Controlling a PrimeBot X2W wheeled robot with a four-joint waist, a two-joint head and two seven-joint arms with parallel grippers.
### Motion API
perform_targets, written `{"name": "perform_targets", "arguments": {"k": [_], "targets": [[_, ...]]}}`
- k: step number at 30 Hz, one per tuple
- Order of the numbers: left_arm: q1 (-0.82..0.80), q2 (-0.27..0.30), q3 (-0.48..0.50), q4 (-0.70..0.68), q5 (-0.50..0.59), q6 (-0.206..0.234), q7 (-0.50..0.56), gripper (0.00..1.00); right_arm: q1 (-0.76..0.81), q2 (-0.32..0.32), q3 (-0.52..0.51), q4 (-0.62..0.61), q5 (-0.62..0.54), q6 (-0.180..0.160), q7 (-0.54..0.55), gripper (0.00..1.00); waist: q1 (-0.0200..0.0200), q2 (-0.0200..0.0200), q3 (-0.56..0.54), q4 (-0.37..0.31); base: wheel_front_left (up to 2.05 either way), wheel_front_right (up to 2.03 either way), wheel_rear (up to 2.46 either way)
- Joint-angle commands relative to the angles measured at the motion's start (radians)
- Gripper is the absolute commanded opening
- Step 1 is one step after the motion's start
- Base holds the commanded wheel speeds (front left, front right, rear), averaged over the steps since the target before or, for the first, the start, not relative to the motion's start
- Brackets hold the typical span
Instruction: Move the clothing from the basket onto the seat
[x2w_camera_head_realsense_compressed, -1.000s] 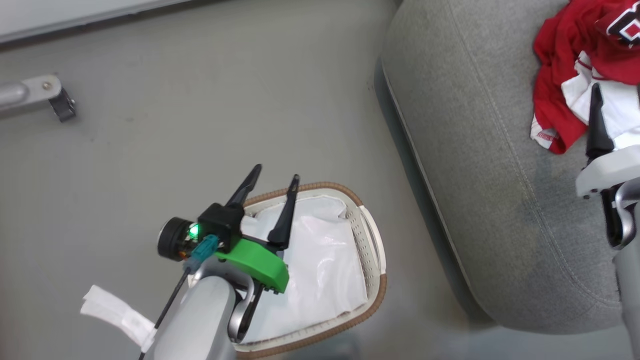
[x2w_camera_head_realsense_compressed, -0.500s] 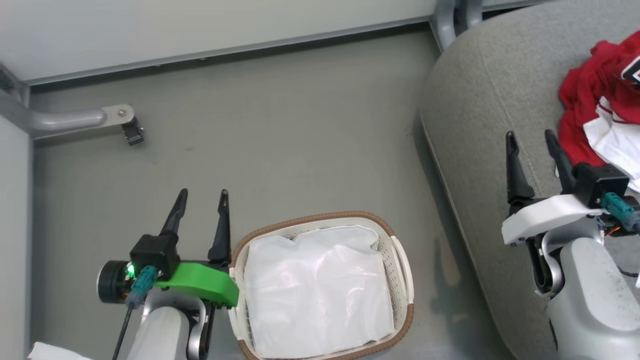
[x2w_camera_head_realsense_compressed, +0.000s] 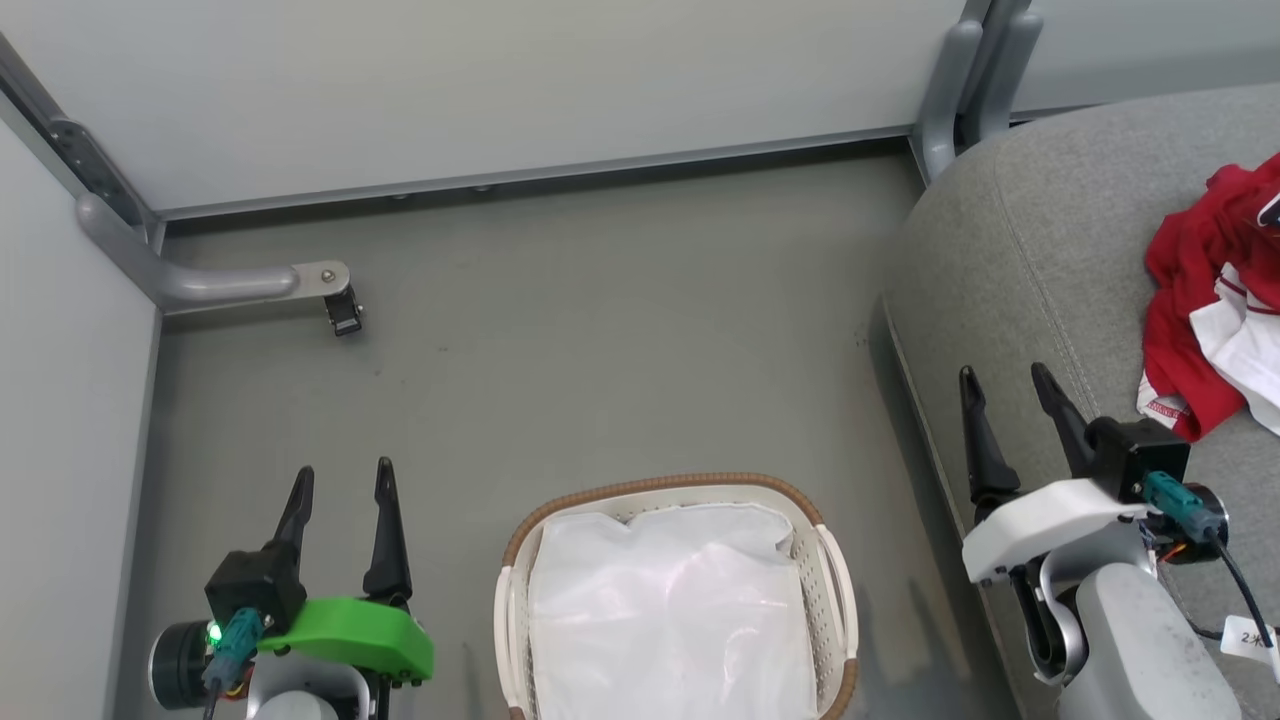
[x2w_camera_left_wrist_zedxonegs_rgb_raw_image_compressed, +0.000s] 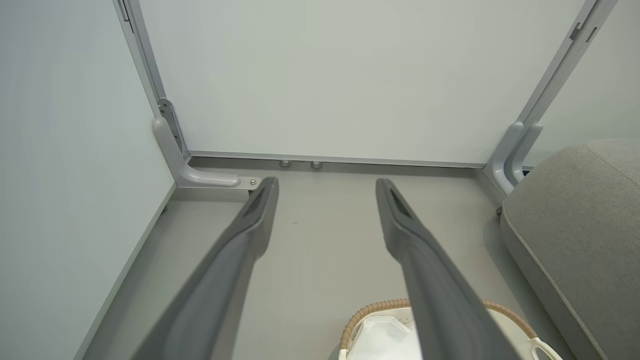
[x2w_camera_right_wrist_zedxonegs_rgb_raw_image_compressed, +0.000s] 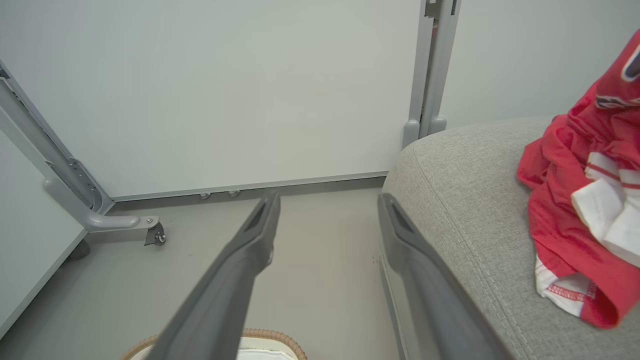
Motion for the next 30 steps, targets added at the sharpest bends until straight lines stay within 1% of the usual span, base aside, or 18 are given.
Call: {"name": "perform_targets", "arguments": {"k": [1,11,15,16,20,30], "targets": [[0.019,0.003,0.007,0.002,-0.003,-0.008,0.001,1.0,0.023,-0.001,0.005,0.003,-0.004,-0.001,-0.004,1.0,0.0,0.0088,-0.02,0.006,0.0,0.0,0.0],[0.068,0.003,0.017,0.025,-0.023,-0.024,0.001,1.0,0.072,0.004,0.015,0.003,-0.004,-0.001,-0.004,1.0,0.0,0.0088,-0.059,0.011,0.0,0.0,0.0],[0.072,0.003,0.019,0.024,-0.046,-0.031,0.001,1.0,0.081,0.005,0.022,0.008,0.001,-0.001,-0.004,1.0,0.0,0.0088,-0.066,0.012,0.0,0.0,0.0],[0.059,0.0,0.015,0.025,-0.041,-0.026,0.0,0.0,0.064,0.008,0.022,0.007,-0.002,0.0,0.0,0.0,0.0,0.0,-0.066,0.012,0.0,0.0,0.0],[0.062,-0.004,0.012,0.058,-0.041,-0.026,0.001,0.0,0.084,0.017,0.022,0.04,-0.002,0.0,0.002,0.0,0.0,0.0,-0.067,0.012,0.0,0.0,0.0],[0.051,-0.003,0.039,0.04,-0.22,-0.036,0.054,0.0,0.092,0.016,-0.001,0.015,0.186,0.0,0.057,0.0,0.0,0.0007,-0.073,0.014,0.0,0.0,0.0]]}}
